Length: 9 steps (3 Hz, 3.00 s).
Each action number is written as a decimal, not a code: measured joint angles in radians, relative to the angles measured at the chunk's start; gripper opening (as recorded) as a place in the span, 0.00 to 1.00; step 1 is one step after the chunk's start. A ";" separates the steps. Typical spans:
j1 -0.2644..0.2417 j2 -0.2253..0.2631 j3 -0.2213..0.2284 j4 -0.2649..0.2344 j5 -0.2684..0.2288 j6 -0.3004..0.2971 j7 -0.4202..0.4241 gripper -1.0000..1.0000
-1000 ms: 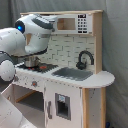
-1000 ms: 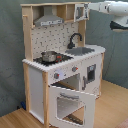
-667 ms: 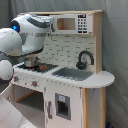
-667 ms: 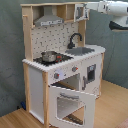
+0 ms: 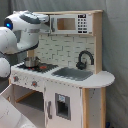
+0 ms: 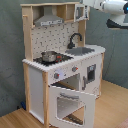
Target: Play with the kitchen
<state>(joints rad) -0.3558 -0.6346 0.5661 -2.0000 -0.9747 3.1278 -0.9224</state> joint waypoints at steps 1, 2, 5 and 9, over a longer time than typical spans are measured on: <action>-0.048 -0.004 0.053 0.050 -0.001 -0.042 0.063 1.00; -0.102 -0.015 0.108 0.094 -0.002 -0.085 0.132 1.00; -0.279 -0.126 0.269 0.193 -0.004 -0.220 0.388 1.00; -0.450 -0.342 0.351 0.205 -0.004 -0.355 0.758 1.00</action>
<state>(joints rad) -0.8055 -0.9769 0.9168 -1.7947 -0.9782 2.7725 -0.1645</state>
